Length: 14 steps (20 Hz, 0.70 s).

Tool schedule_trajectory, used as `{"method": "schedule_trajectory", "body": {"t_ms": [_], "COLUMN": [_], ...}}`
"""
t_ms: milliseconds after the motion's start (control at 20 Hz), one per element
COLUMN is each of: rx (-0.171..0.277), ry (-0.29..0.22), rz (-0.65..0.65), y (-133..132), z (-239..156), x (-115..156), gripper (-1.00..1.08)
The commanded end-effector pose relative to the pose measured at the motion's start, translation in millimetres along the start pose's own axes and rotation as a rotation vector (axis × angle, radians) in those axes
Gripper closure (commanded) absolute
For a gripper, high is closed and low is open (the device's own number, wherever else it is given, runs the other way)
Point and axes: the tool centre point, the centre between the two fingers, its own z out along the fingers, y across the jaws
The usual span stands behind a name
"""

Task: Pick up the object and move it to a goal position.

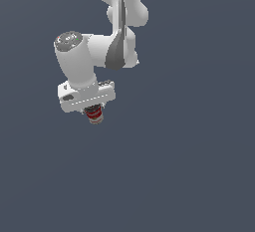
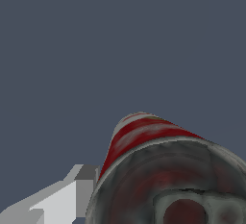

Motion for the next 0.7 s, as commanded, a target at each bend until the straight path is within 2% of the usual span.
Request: {"method": "schedule_trajectory", "body": {"t_ms": [0,350,650], "rx": [-0.002,-0.001,-0.002], "ry": [0.004,0.005,0.005], "rz": [0.000,-0.001,-0.001], "y": [12.7,42.6,57.5], "z": [-17.4,-53.3,-70.3], "x": [-21.0,-69.6,-91.2], "gripper": [1.08,1.08,1.08]}}
